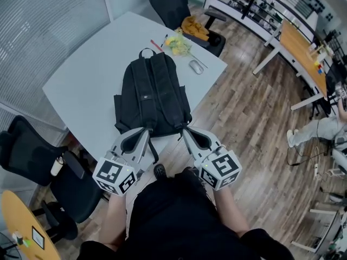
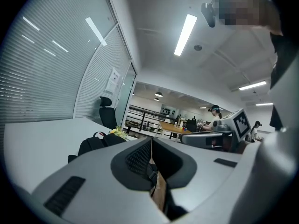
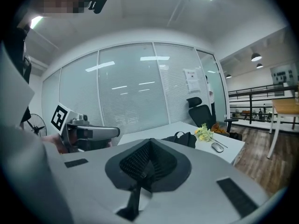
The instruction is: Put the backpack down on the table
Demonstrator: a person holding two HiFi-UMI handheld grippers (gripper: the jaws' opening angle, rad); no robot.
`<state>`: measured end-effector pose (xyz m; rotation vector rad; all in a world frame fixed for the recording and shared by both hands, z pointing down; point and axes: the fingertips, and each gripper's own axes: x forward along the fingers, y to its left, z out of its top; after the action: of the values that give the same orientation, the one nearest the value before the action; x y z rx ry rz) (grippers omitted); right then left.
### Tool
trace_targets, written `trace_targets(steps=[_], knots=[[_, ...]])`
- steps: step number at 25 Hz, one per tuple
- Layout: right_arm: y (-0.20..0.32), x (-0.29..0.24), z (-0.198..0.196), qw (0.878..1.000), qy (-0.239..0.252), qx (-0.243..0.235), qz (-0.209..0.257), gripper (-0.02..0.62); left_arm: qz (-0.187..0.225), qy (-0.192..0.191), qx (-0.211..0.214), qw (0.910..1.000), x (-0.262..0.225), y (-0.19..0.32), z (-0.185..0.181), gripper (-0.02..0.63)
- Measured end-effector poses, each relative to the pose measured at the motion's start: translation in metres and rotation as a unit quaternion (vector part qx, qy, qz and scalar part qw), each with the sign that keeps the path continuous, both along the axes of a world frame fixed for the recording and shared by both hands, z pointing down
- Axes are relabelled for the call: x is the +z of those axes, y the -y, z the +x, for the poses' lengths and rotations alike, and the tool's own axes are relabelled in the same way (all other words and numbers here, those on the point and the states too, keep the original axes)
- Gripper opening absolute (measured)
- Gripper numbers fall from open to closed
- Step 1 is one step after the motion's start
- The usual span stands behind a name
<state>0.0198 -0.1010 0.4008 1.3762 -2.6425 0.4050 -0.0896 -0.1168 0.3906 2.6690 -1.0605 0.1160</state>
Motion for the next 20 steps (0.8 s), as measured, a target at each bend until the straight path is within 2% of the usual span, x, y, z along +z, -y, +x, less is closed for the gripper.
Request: trace_targets(steps=[20], knots=[[0.007,0.031,-0.006,0.999,-0.010,-0.020,-0.032,0.008,-0.030,0.015,-0.008,0.9994,0.036,0.003,-0.010,0.003]])
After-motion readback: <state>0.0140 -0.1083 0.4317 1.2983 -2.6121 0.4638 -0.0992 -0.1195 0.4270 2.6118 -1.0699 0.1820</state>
